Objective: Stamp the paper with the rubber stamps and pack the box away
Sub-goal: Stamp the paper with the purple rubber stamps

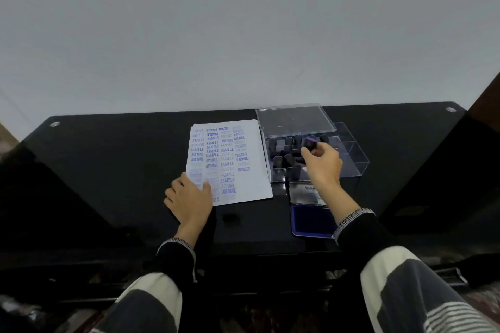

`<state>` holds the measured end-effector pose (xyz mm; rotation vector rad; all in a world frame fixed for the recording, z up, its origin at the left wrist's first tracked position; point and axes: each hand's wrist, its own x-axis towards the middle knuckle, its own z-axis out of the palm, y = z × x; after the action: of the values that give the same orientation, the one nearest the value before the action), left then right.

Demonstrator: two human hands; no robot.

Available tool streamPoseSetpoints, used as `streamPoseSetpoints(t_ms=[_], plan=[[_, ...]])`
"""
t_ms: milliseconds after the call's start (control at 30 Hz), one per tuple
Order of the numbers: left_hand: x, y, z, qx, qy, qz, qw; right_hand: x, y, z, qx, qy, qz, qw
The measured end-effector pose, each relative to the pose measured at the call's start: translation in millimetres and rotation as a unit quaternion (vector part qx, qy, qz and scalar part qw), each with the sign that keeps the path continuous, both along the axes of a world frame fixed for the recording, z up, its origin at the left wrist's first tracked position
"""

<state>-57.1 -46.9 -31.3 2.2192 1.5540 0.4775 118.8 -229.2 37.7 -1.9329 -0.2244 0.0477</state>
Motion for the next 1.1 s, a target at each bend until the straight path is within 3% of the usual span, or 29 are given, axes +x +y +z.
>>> streamPoseSetpoints(t_ms=[200,367,567,733,1100], plan=[[8,10,22,-0.104,-0.034,0.046,0.993,-13,-12,-11,0.062,-0.02,0.049,0.997],[7,24,19,-0.136,-0.057,0.041,0.988,-10,-12,-29,-0.071,-0.079,0.101,0.989],[6,26,17,-0.114,-0.05,0.03,0.992,-5,-12,-28,-0.067,-0.092,0.148,0.982],[11,21,12,-0.089,-0.113,0.001,0.99,4,-16,-33,-0.082,-0.1,0.138,0.982],[4,5,9,-0.051,-0.095,-0.045,0.993,12,-23,-31,-0.051,-0.092,0.105,0.989]])
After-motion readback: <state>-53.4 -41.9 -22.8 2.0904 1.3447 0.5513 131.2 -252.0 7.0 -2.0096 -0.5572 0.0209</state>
